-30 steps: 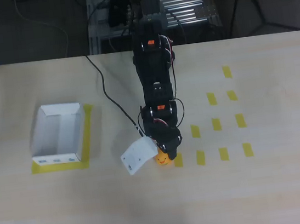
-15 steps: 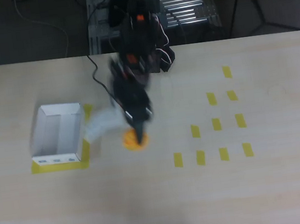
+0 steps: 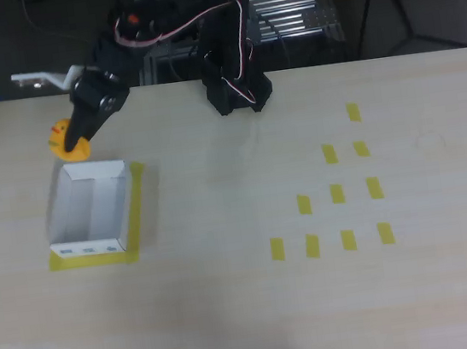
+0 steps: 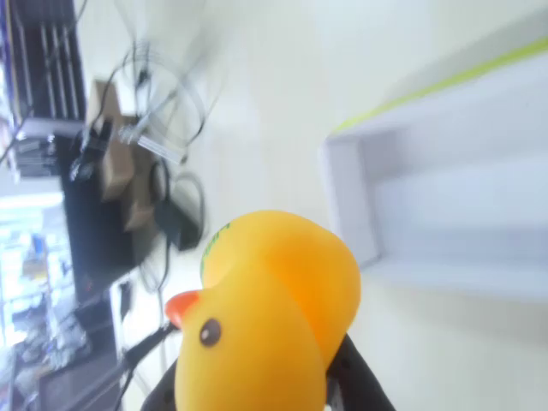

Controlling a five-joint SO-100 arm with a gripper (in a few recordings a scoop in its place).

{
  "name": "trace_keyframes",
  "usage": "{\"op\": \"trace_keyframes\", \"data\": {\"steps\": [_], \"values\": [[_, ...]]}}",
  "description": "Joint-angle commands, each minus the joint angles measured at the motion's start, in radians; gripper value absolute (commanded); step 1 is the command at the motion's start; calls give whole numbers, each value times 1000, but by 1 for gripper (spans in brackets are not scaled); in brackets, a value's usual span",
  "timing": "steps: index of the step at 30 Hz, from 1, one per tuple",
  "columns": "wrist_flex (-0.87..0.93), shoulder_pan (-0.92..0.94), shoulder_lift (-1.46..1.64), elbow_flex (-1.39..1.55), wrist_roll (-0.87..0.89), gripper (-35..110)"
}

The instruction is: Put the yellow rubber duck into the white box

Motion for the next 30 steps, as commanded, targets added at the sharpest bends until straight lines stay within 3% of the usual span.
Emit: {"op": "trace_keyframes", "data": {"steps": [1, 7, 20, 28, 30], "values": [[-187, 75, -77, 86, -58, 0], [-147, 95, -245, 11, -51, 0], [258, 51, -571, -434, 51, 0], [287, 34, -699, -565, 35, 1], [285, 31, -719, -574, 25, 9]]}}
